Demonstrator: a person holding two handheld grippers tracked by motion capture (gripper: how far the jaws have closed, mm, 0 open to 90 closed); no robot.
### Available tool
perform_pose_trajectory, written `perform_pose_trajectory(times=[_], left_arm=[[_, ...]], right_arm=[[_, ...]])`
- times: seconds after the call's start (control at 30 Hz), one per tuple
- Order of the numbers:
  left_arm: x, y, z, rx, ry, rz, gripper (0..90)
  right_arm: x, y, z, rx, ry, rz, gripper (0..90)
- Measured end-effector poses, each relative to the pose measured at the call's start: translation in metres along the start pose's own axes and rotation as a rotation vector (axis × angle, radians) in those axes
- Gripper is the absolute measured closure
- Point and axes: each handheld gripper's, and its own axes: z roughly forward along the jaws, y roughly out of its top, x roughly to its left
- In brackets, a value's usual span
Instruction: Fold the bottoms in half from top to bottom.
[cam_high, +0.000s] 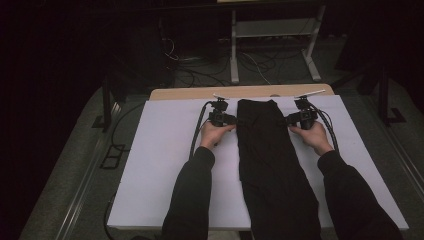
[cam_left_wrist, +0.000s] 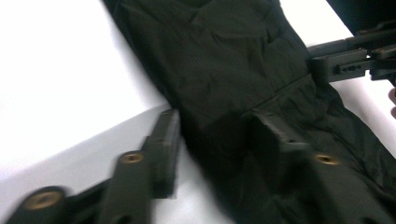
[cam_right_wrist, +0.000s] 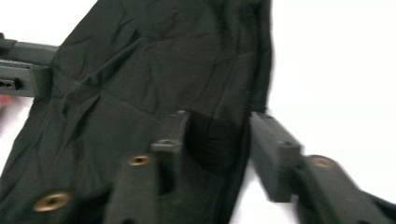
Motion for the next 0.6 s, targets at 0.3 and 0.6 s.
perform_pose_trajectory(times=[0.3, 0.6], left_arm=[[0.0065, -0.0023, 0.004, -0.003, -0.054, -0.112, 74.9], [0.0042, -0.0023, 0.002, -0.015, -0.064, -0.114, 85.0]], right_arm=[[-0.0031, -0.0062, 0.0026, -0.017, 0.04, 0.065, 83.3], [-0.0048, -0.0051, -0.0071, -0.054, 0.088, 0.062, 85.4]])
